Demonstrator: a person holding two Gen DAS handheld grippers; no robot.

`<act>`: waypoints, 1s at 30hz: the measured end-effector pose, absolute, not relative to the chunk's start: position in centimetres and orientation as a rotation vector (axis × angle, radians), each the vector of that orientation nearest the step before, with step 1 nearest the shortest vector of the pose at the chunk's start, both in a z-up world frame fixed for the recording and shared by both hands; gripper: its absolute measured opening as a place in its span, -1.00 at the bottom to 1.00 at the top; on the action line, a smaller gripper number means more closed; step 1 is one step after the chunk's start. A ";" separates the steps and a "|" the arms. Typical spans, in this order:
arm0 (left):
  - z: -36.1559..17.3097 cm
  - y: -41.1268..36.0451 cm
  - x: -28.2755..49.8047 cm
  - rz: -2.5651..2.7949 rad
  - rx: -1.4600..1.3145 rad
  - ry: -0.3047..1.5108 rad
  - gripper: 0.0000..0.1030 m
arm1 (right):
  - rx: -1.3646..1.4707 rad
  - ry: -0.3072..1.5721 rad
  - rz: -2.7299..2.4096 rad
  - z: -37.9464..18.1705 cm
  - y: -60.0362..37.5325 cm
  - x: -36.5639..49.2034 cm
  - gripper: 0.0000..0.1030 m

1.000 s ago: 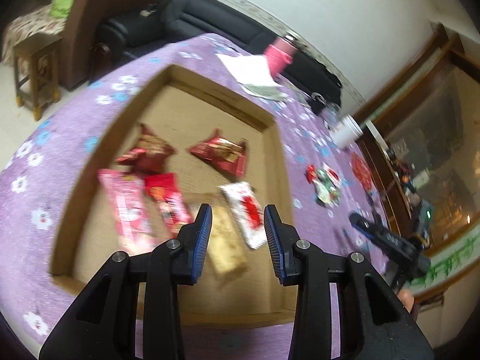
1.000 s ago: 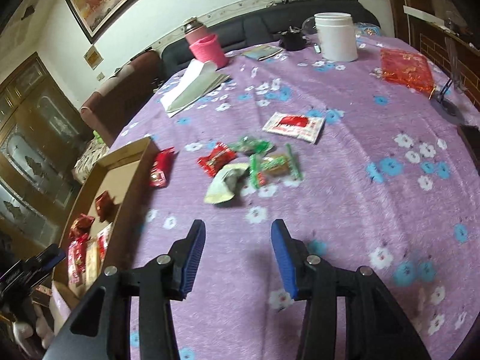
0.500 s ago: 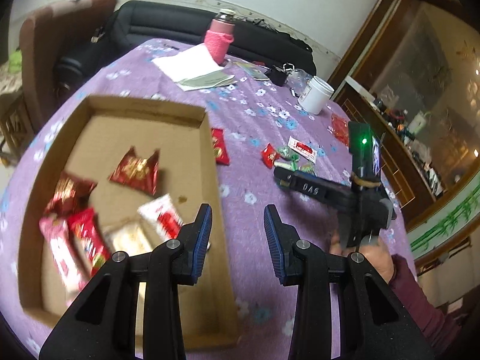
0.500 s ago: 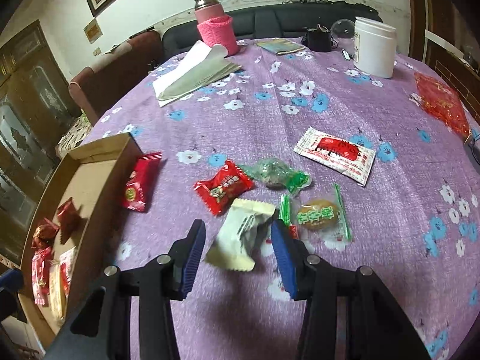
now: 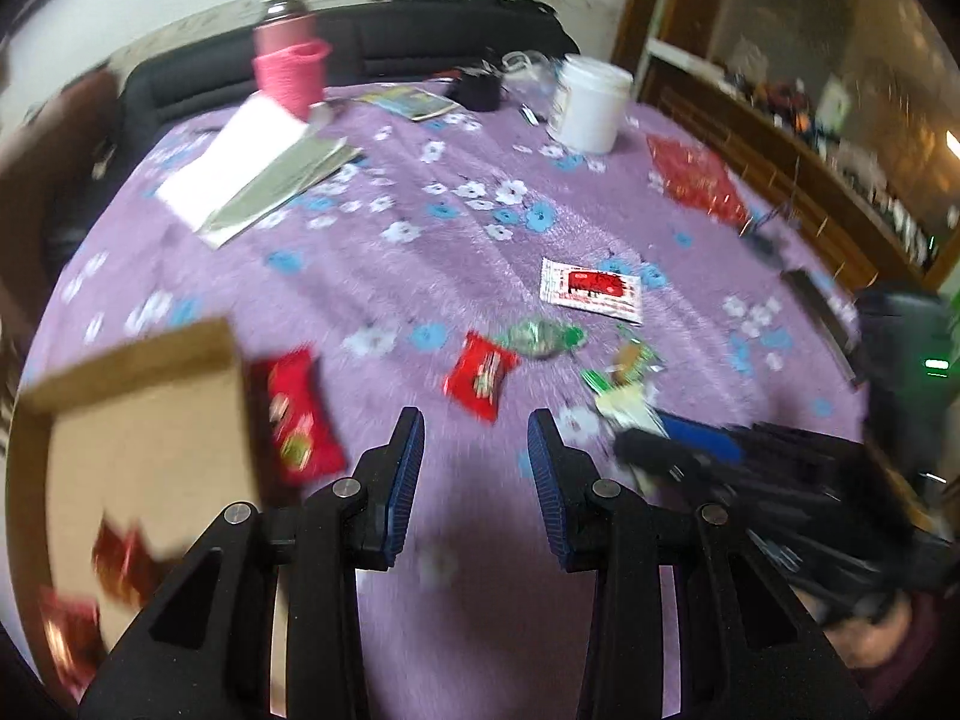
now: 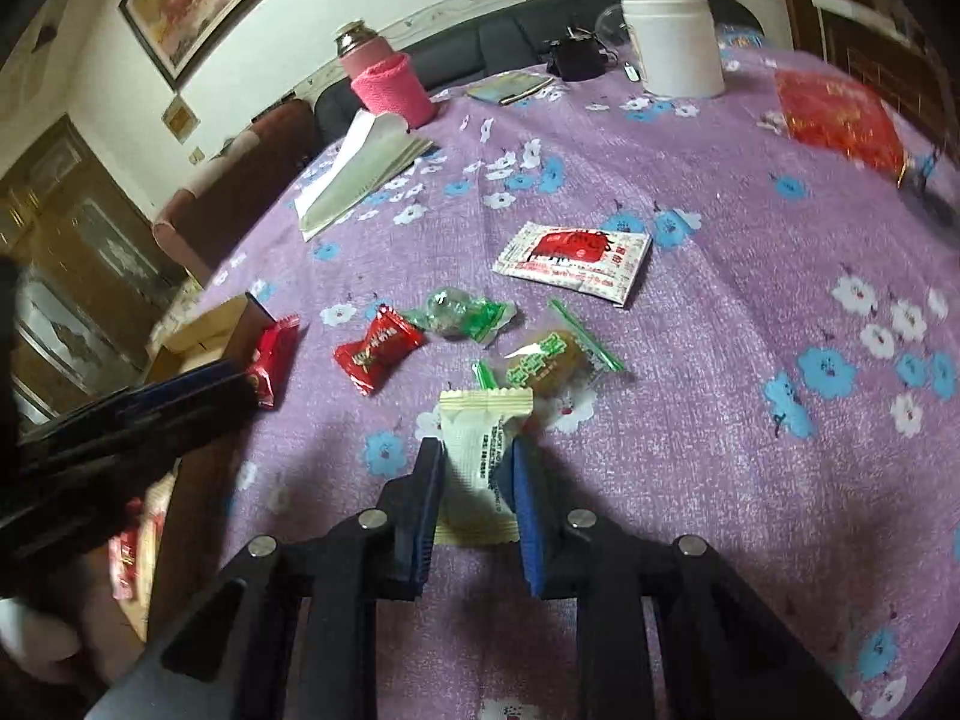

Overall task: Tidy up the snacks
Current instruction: 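Grasp the cream-and-green packet on the cloth with the right tool, then grasp the small red candy packet with the left tool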

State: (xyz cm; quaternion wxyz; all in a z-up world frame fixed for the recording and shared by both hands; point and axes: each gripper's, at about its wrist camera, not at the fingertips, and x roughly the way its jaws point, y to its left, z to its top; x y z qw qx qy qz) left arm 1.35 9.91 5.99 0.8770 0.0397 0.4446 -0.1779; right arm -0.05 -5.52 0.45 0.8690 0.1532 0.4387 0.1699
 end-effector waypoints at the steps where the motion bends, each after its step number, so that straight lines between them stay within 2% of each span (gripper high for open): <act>1: 5.6 9.2 2.1 -0.374 0.111 0.930 -0.34 | 0.327 0.918 0.360 0.4 -5.6 0.1 -0.49; 8: 3.5 6.7 5.5 -0.401 0.194 0.975 -0.34 | 0.338 0.918 0.369 0.4 -5.5 0.3 -0.48; 21: 1.9 5.8 6.1 -0.375 0.217 1.000 -0.34 | 0.345 0.920 0.366 0.3 -5.6 0.4 -0.48; 27: 1.9 5.8 5.9 -0.333 0.255 0.992 -0.63 | 0.334 0.916 0.362 0.4 -5.5 0.4 -0.48; 30: 2.1 5.9 5.5 -0.336 0.250 0.988 -0.64 | 0.329 0.915 0.362 0.4 -5.4 0.3 -0.48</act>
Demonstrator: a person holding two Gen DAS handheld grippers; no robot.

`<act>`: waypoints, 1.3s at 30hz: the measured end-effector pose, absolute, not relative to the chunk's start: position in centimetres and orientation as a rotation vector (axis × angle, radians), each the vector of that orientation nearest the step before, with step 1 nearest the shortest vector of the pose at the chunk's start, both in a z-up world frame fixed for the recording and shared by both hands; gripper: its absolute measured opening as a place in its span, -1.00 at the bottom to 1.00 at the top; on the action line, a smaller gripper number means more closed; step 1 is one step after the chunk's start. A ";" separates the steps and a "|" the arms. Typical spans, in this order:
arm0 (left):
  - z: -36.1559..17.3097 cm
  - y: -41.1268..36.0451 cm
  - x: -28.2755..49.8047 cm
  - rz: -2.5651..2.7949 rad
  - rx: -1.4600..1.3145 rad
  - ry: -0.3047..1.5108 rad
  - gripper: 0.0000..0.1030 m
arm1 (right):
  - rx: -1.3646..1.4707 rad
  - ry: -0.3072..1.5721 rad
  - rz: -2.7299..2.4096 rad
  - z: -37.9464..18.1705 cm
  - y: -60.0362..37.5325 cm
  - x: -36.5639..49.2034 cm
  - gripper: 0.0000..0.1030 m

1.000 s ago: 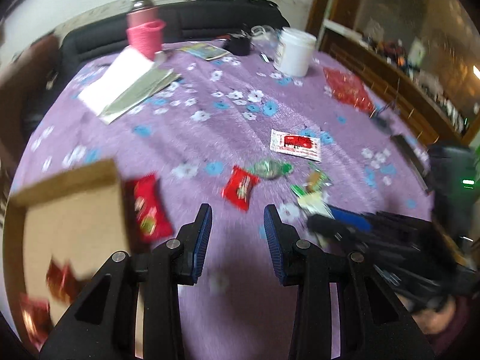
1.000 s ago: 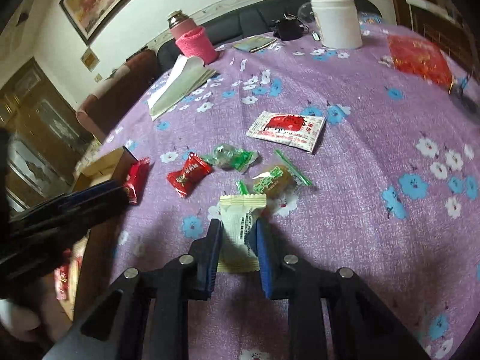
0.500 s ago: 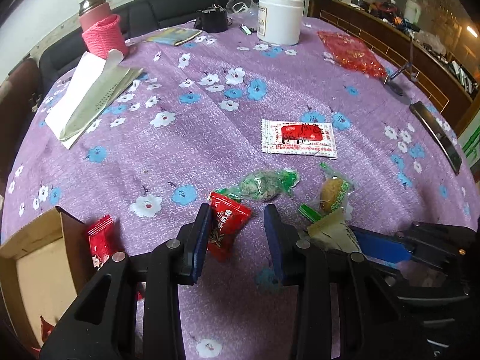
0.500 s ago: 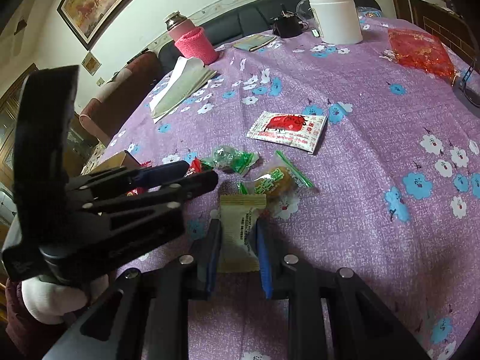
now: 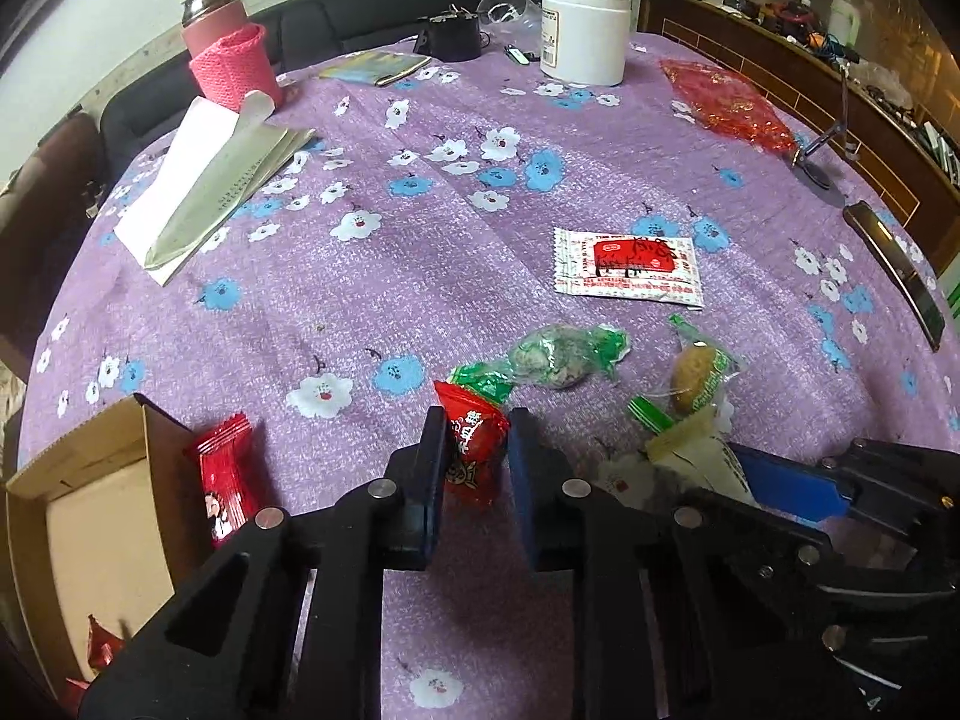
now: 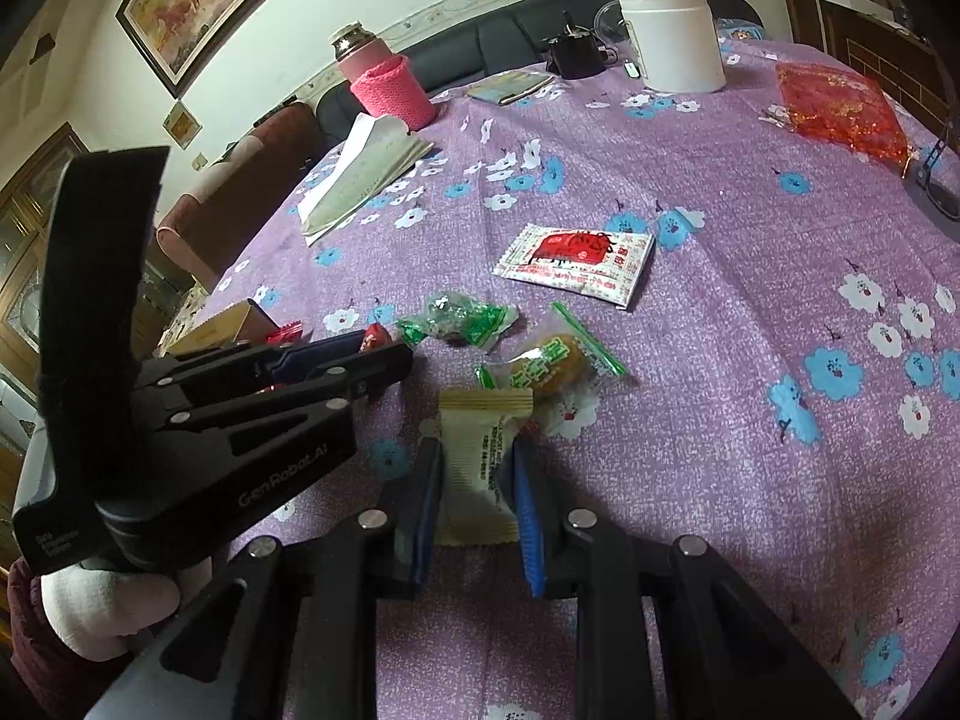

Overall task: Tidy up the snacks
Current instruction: 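Grasp the small red candy packet with the left tool, then drop the small red packet into the tray with left tool while right drops cream packet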

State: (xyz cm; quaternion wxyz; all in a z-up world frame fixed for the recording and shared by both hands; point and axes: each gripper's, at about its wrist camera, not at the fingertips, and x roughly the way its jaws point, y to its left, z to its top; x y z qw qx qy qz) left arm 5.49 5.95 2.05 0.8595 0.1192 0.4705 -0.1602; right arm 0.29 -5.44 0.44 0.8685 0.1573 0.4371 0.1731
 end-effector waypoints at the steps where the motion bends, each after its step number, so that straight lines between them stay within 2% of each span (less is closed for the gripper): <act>1: 2.2 6.0 5.3 -0.341 0.243 0.986 -0.64 | 0.331 0.914 0.365 0.5 -5.4 0.3 -0.49; 9: 4.4 7.3 1.8 -0.353 0.162 0.940 -0.64 | 0.330 0.884 0.383 1.1 -5.4 -0.2 -0.49; 23: 8.9 12.5 -5.8 -0.312 -0.049 0.832 -0.63 | 0.155 0.790 0.308 2.4 -3.5 -1.8 -0.49; 31: 9.5 17.9 -9.4 -0.254 -0.173 0.795 -0.63 | 0.040 0.758 0.240 2.5 -2.0 -2.5 -0.49; 39: 9.5 21.7 -11.7 -0.203 -0.218 0.768 -0.63 | -0.022 0.703 0.273 5.0 0.5 -6.1 -0.49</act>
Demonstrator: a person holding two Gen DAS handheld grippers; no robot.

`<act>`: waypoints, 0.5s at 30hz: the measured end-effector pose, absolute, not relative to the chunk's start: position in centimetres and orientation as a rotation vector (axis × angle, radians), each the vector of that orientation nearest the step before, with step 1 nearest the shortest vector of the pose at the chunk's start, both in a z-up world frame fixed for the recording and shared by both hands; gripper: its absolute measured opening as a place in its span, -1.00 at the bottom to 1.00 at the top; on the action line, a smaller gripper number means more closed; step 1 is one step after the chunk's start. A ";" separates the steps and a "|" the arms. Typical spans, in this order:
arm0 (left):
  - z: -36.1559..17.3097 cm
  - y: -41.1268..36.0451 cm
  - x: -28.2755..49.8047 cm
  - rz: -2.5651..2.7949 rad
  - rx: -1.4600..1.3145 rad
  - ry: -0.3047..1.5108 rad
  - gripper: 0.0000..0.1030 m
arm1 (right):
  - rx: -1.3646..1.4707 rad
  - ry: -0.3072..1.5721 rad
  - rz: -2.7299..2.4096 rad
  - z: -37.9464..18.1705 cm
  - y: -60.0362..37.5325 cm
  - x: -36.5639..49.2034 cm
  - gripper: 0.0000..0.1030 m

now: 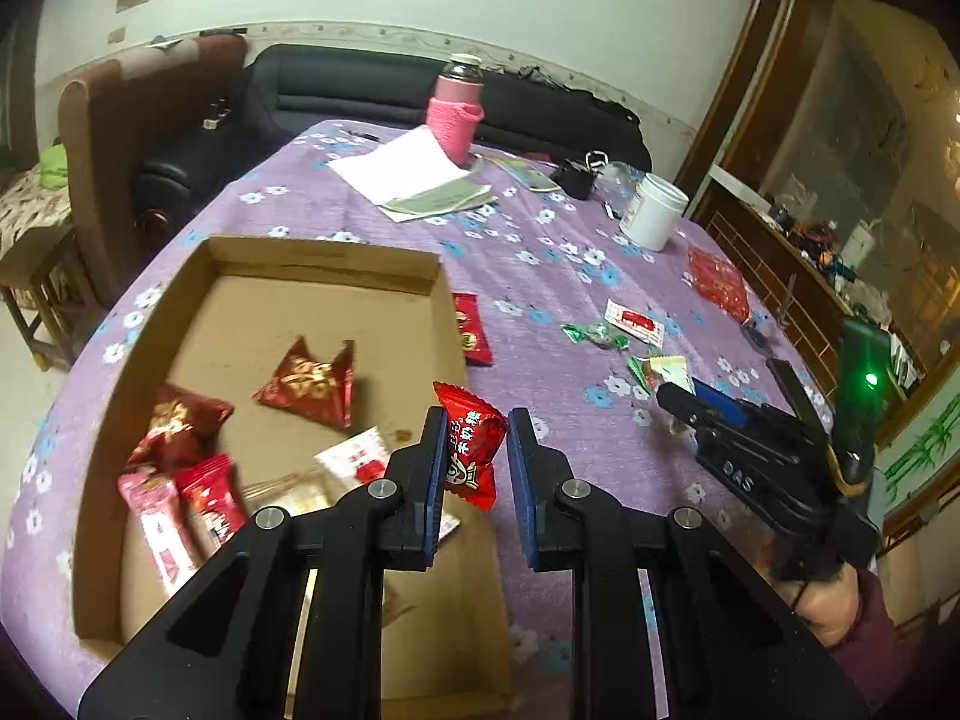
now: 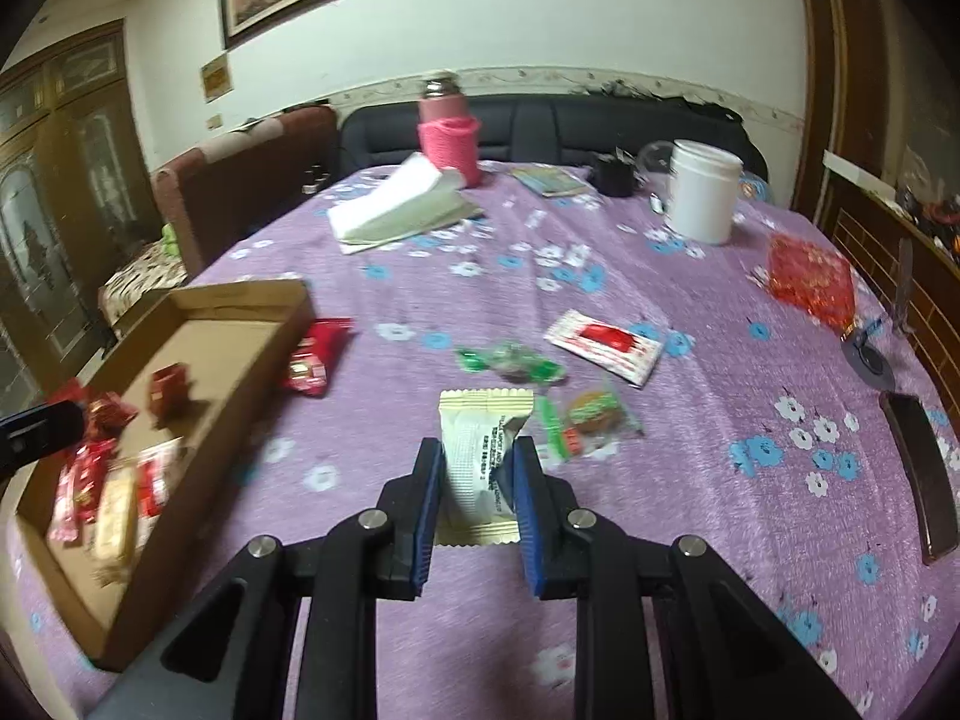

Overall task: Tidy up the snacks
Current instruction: 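Drop the small red packet into the tray with left tool while right drops cream packet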

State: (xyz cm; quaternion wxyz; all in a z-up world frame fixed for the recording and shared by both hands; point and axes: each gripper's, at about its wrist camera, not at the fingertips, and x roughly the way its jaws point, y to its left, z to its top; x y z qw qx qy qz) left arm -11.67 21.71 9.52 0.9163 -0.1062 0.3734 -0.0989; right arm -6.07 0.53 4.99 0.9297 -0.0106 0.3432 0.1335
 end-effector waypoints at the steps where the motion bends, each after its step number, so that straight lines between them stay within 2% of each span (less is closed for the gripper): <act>1: 9.5 22.1 -11.9 -0.203 -0.228 0.763 -0.63 | -0.034 0.697 0.285 5.3 1.1 -6.5 -0.49; 8: 9.6 23.5 -13.3 -0.165 -0.219 0.731 -0.63 | -0.115 0.663 0.377 7.5 5.6 -9.0 -0.49; 15: 8.9 26.0 -13.9 -0.070 -0.193 0.723 -0.63 | -0.135 0.724 0.459 7.4 9.7 -8.7 -0.49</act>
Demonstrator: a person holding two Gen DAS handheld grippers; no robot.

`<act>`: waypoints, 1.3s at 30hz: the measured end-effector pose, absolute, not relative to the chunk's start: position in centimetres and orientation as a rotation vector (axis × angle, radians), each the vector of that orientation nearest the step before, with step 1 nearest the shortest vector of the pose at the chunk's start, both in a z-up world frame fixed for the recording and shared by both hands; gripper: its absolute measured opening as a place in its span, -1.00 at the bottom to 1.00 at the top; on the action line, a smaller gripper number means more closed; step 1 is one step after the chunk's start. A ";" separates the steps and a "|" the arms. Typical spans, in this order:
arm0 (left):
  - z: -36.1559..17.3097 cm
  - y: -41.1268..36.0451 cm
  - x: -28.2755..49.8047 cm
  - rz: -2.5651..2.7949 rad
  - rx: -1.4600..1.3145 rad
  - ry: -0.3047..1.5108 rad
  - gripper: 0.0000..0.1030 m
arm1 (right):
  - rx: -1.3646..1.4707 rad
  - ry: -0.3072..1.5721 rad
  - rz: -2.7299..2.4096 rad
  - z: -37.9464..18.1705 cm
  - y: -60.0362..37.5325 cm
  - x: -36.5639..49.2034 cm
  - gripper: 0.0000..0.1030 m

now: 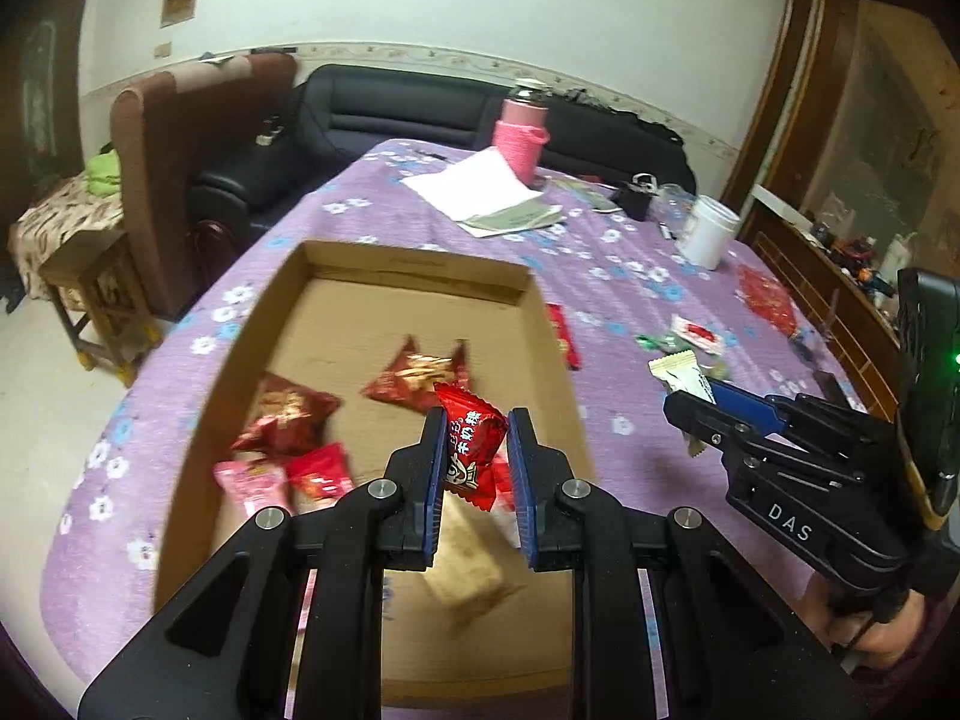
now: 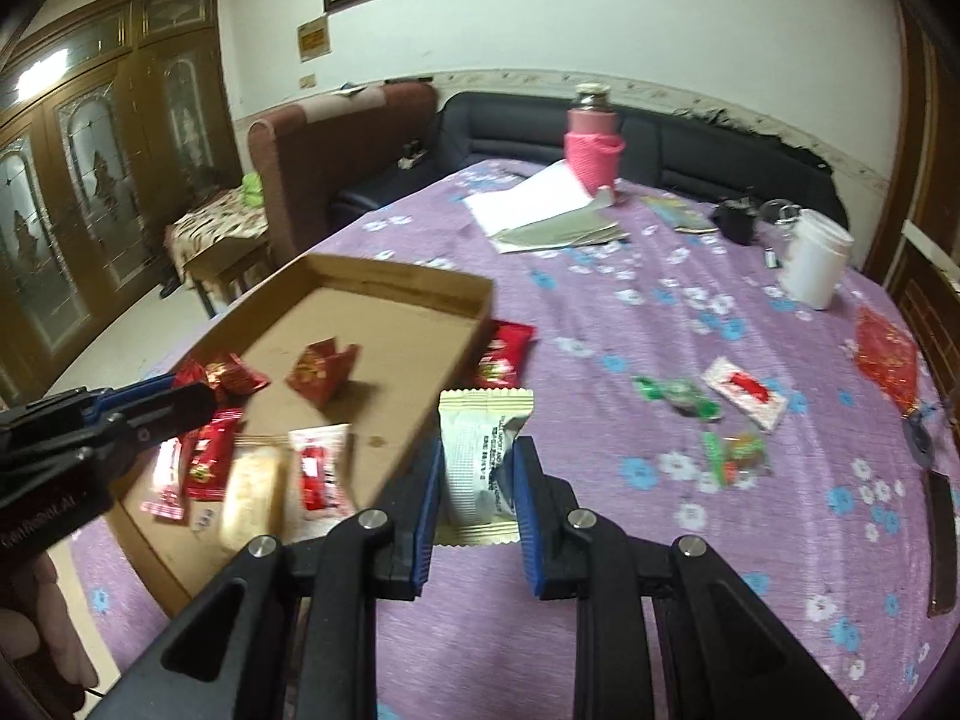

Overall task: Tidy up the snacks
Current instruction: 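Drop the small red packet into the tray with left tool while right drops cream packet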

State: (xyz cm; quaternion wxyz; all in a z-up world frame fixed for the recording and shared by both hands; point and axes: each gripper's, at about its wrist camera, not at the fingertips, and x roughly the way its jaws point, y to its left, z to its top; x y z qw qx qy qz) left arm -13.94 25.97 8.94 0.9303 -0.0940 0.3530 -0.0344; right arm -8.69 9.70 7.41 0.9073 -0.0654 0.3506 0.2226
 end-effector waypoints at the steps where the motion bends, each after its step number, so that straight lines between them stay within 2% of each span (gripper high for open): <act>1: 8.8 26.6 -14.0 -0.060 -0.202 0.725 -0.63 | -0.136 0.732 0.468 7.3 10.3 -8.6 -0.49; 14: 7.3 32.2 -12.3 0.022 -0.253 0.771 -0.63 | -0.190 0.799 0.537 6.2 17.4 -6.2 -0.49; 33: 5.7 32.9 -4.4 0.006 -0.281 0.893 -0.63 | -0.190 0.938 0.515 4.1 20.3 1.5 -0.49; 36: 5.7 32.8 -4.6 0.007 -0.290 0.889 -0.62 | -0.160 0.947 0.522 4.0 19.8 1.6 -0.30; 38: 6.1 32.5 -5.2 0.016 -0.276 0.873 -0.62 | -0.136 0.943 0.526 4.1 19.5 1.5 -0.11; 39: 6.4 32.4 -5.5 0.020 -0.267 0.865 -0.62 | -0.129 0.936 0.525 4.3 19.4 1.3 -0.10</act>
